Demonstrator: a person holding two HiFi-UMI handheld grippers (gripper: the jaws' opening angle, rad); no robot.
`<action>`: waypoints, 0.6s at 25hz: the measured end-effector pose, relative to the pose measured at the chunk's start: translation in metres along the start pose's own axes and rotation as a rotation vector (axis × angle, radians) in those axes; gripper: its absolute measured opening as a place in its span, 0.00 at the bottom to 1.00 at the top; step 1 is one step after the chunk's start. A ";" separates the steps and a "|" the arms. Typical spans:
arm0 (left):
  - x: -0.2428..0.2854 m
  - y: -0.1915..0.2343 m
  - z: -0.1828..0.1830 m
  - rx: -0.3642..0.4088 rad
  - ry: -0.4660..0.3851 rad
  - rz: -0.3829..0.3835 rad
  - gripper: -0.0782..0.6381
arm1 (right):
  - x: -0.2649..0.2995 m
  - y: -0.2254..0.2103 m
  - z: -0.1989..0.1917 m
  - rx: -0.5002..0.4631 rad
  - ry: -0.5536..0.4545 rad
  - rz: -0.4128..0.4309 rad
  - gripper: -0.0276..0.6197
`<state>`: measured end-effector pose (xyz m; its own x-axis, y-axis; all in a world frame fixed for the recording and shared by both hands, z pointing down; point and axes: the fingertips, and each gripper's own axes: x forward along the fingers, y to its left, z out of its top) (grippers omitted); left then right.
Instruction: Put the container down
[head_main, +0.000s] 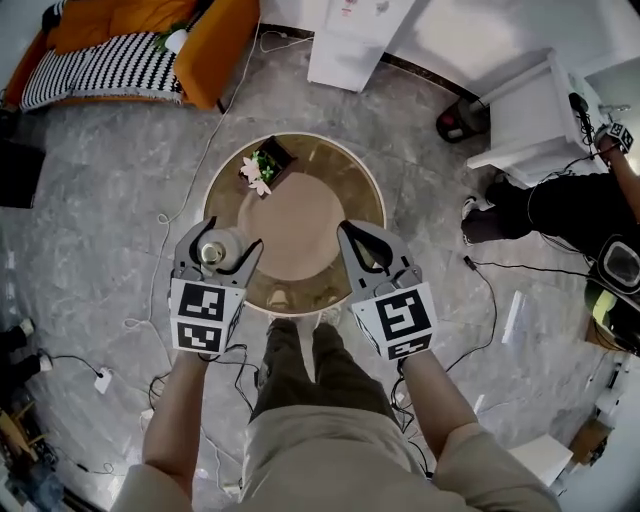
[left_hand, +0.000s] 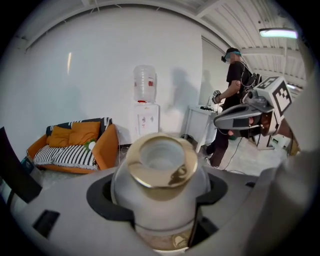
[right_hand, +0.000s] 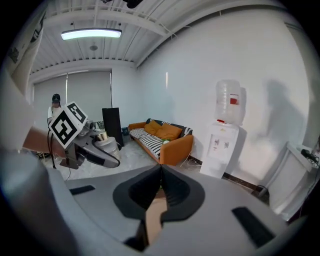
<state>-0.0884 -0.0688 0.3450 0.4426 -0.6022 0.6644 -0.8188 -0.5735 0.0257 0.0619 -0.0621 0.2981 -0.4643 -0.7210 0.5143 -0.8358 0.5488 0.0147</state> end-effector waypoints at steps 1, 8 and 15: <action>0.009 0.004 -0.006 -0.004 0.003 0.006 0.58 | 0.007 0.000 -0.008 0.002 0.007 0.004 0.04; 0.070 0.020 -0.064 -0.034 0.040 0.026 0.58 | 0.051 0.010 -0.078 0.047 0.075 0.052 0.04; 0.133 0.029 -0.128 -0.051 0.062 0.022 0.58 | 0.098 0.021 -0.140 0.086 0.123 0.090 0.04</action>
<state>-0.1003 -0.0944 0.5296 0.4021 -0.5780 0.7101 -0.8465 -0.5302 0.0478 0.0400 -0.0622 0.4684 -0.5032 -0.6104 0.6117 -0.8171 0.5666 -0.1068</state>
